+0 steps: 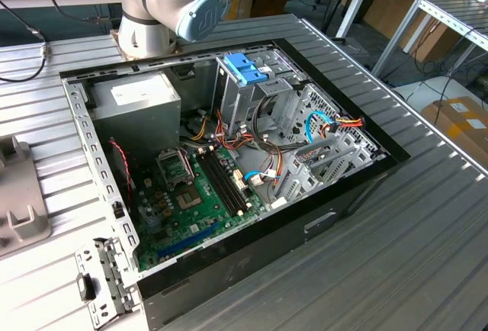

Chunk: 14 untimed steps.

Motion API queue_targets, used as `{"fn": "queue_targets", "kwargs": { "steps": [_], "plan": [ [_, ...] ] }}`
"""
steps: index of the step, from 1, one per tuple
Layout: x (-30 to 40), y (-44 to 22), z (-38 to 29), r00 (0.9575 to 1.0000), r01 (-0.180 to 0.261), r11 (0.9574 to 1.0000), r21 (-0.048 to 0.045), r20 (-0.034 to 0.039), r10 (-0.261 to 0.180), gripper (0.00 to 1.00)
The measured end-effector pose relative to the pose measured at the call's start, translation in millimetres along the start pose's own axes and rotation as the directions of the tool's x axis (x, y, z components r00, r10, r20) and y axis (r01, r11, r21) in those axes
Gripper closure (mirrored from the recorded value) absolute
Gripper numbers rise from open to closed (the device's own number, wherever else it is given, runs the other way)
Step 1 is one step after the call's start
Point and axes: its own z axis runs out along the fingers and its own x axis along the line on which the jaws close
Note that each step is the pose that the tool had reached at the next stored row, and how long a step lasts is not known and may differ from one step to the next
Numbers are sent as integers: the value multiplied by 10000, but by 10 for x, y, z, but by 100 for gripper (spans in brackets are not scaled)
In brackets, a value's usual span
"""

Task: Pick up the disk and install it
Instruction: 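Pick up the disk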

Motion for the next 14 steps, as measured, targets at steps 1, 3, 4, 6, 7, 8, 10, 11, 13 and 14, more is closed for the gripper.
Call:
{"fn": "queue_targets", "kwargs": {
  "steps": [1, 3, 4, 6, 7, 8, 10, 11, 13, 14],
  "plan": [
    [0, 0, 0, 10000, 0, 10000, 0, 0, 0, 62],
    [0, 0, 1, 10000, 0, 10000, 1, 0, 0, 62],
    [0, 0, 1, 10000, 0, 10000, 0, 0, 0, 62],
    [0, 0, 2, 10000, 0, 10000, 0, 0, 0, 62],
    [0, 0, 3, 10000, 0, 10000, 1, 0, 0, 62],
    [0, 0, 3, 10000, 0, 10000, 0, 0, 0, 62],
    [0, 0, 3, 10000, 0, 10000, 0, 0, 0, 62],
    [0, 0, 3, 10000, -1, 10000, 1, 0, 1, 62],
    [0, 0, -1, 10000, -2, 10000, 7, 2, 2, 62],
    [-1, 0, -15, 10000, -1, 10000, 6, 5, 1, 62]
  ]
}}
